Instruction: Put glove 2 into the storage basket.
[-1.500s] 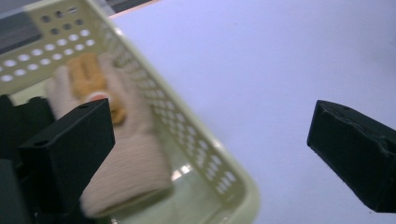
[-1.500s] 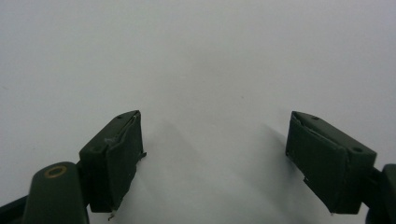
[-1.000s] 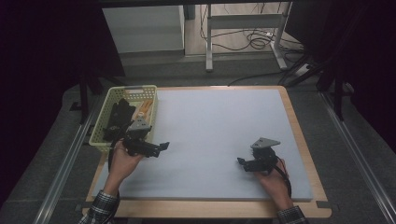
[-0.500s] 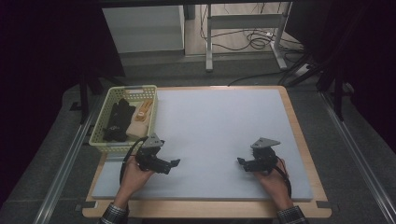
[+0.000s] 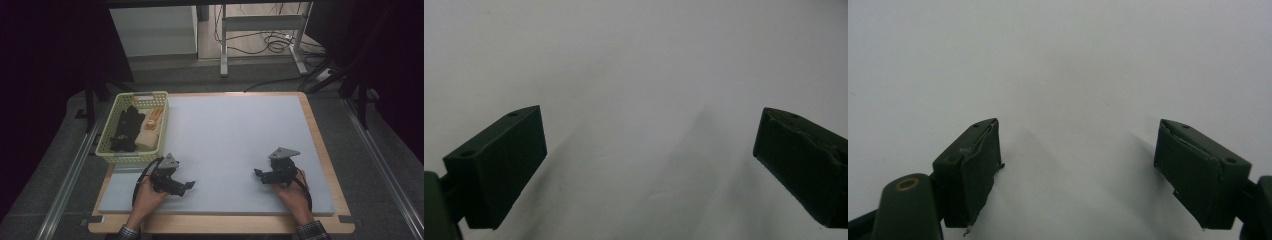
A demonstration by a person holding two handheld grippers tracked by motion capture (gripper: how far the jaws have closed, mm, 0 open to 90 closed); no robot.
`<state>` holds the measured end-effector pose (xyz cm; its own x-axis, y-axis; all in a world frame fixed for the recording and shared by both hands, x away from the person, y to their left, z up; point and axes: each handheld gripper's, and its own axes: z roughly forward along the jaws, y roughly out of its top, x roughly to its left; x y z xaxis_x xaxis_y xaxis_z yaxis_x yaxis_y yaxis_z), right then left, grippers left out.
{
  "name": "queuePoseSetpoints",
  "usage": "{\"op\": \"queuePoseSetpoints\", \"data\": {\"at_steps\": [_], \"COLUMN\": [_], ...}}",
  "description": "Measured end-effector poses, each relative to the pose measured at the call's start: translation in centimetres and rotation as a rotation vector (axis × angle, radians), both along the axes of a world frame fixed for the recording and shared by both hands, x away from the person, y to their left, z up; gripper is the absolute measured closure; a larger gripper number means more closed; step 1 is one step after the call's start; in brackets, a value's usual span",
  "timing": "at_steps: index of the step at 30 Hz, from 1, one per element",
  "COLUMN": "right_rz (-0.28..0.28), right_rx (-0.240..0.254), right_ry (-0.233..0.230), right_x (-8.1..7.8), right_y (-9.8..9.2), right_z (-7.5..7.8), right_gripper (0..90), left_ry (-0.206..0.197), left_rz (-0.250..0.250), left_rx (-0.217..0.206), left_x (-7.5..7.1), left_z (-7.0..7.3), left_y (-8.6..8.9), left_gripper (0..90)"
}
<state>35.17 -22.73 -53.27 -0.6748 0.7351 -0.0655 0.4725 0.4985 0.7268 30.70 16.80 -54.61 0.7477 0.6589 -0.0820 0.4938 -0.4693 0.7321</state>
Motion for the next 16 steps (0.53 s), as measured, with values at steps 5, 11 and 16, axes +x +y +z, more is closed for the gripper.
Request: {"op": "queuePoseSetpoints", "data": {"at_steps": [5, 11, 16], "right_rz": [0.000, 0.000, 0.000], "right_rx": [0.000, 0.000, -0.001], "right_ry": [0.000, 0.000, 0.002], "right_x": [0.01, 0.00, -0.03], "right_y": [0.00, 0.00, 0.00], "right_z": [0.00, 0.00, -0.02], "right_gripper": [18.5, 18.5, 18.4], "left_ry": [-0.001, 0.006, 0.006], "left_rz": [-0.008, -0.010, -0.011], "left_rx": [0.038, 0.075, 0.079], "left_x": [-0.08, -0.05, -0.06], "left_z": [-0.27, -0.39, -0.41], "left_y": [-0.38, -0.75, -0.79], "left_gripper": [1.0, 0.1, 0.0]}}
